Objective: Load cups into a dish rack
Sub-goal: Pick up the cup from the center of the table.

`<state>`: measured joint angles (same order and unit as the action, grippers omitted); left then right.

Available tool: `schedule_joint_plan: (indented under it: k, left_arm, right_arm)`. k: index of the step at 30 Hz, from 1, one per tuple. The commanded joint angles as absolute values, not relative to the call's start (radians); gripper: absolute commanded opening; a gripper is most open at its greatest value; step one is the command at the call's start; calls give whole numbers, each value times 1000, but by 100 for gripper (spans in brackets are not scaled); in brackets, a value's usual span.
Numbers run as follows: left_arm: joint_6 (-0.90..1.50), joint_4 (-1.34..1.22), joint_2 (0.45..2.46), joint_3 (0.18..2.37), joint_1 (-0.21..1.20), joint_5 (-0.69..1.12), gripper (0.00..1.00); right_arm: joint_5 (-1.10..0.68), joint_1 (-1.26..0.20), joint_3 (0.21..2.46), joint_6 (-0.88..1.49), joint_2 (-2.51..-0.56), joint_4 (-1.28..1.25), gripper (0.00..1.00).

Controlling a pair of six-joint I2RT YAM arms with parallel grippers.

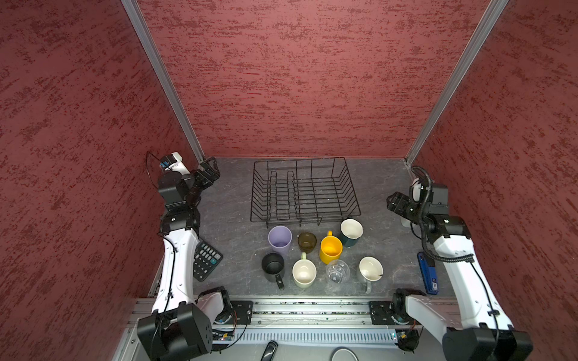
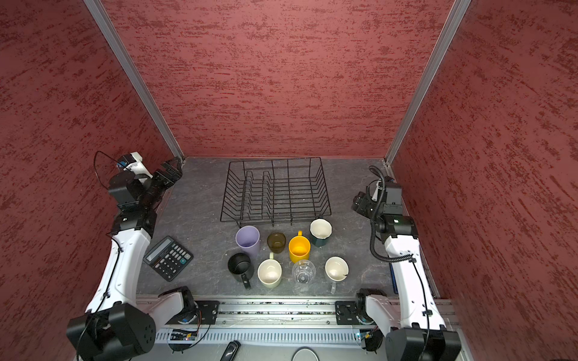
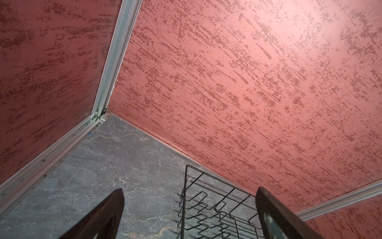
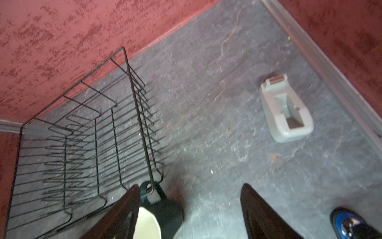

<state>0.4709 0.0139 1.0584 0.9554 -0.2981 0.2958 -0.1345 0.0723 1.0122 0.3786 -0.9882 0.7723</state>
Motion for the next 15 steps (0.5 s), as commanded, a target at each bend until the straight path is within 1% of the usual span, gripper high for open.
schedule_joint_plan:
  k: [1, 3, 7, 15]
  left_arm:
    - [474, -2, 1036, 921, -300, 327, 99]
    - [496, -30, 1040, 901, -299, 344, 100]
    - [515, -44, 1055, 906, -299, 368, 99]
    - [517, -45, 1042, 893, -299, 368, 100]
  right_arm:
    - [-210, 60, 1001, 377, -936, 943, 71]
    - [-235, 49, 993, 373, -919, 982, 69]
    - [-221, 16, 988, 379, -914, 1035, 65]
    - [-221, -102, 937, 466, -949, 949, 61]
